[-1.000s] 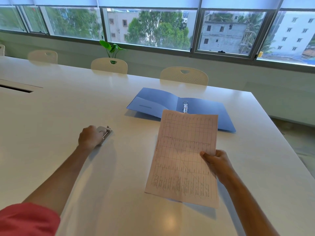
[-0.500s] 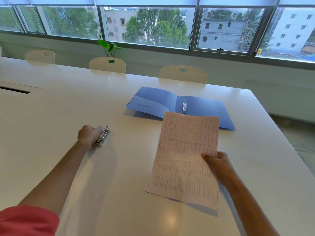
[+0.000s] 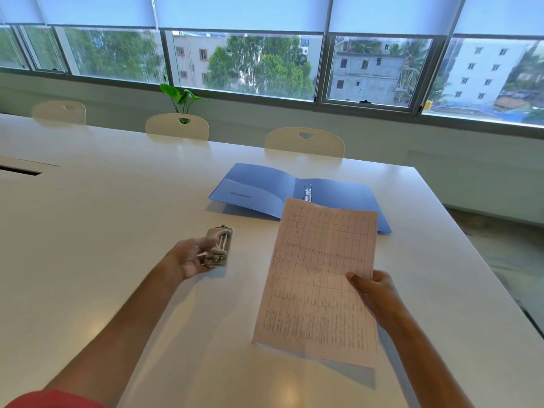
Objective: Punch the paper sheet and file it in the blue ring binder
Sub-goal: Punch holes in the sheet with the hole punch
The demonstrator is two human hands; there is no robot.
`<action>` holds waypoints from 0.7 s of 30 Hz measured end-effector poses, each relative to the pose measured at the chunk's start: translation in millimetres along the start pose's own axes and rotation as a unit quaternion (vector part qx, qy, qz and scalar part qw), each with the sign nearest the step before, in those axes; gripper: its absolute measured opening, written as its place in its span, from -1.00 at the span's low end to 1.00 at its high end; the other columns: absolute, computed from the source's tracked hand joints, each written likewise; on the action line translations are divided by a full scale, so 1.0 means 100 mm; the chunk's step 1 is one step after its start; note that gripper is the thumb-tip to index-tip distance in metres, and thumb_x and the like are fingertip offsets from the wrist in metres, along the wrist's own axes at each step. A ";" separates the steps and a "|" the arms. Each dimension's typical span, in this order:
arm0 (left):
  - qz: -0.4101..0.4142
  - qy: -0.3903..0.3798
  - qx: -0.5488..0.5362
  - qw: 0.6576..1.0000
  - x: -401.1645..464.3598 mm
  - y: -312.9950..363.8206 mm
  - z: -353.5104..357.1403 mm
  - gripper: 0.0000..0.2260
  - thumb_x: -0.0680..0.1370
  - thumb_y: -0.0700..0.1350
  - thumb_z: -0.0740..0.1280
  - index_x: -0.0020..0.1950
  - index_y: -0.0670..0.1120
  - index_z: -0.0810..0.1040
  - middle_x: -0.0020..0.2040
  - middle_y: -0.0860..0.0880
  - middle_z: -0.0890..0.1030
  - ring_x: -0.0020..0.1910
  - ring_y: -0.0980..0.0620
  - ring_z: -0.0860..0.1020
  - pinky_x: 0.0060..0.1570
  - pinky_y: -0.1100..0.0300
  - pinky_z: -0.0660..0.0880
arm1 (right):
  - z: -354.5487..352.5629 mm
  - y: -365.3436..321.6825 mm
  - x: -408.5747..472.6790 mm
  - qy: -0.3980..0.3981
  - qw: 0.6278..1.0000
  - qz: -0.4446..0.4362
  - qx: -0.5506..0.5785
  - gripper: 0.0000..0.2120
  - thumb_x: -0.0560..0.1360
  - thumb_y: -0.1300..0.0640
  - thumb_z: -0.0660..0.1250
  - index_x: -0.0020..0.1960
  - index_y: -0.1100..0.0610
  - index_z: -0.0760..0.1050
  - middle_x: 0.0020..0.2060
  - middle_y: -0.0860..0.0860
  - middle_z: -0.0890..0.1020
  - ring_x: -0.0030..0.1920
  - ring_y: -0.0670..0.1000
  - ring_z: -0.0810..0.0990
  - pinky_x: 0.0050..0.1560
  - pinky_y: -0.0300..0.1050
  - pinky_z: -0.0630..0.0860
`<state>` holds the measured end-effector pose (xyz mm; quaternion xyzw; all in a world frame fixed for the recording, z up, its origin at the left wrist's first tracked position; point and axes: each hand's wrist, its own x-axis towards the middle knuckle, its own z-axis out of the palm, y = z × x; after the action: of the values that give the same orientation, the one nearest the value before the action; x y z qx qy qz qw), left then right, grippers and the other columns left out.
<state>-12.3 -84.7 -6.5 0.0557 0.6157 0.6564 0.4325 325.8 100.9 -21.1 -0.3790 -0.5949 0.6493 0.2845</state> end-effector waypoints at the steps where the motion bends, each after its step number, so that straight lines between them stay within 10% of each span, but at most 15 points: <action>1: -0.013 -0.018 -0.004 1.000 -0.02 -0.03 0.07 -0.88 0.49 -0.27 0.35 0.01 -0.28 0.52 -0.24 -0.21 0.62 -0.34 -0.13 0.63 -0.45 0.06 0.60 | -0.02 -0.02 -0.01 0.000 1.000 -0.002 -0.002 -0.83 0.54 0.27 0.30 0.04 0.37 0.54 -0.14 0.23 0.71 -0.14 0.21 0.71 -0.18 0.02 0.65; 21: -0.050 -0.178 0.045 0.982 -0.16 -0.48 0.87 -0.81 0.48 -0.29 0.34 0.09 -0.24 0.52 -0.22 -0.22 0.68 -0.32 -0.09 0.67 -0.39 0.14 0.59 | -0.27 -0.11 -0.22 0.002 1.000 0.007 -0.004 -0.90 0.52 0.34 0.29 -0.02 0.36 0.56 -0.18 0.22 0.71 -0.21 0.18 0.72 -0.30 -0.09 0.63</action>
<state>73.8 -35.0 -20.0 0.1602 0.5594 0.5851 0.5649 359.5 99.2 -6.6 -0.3855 -0.5942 0.6484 0.2792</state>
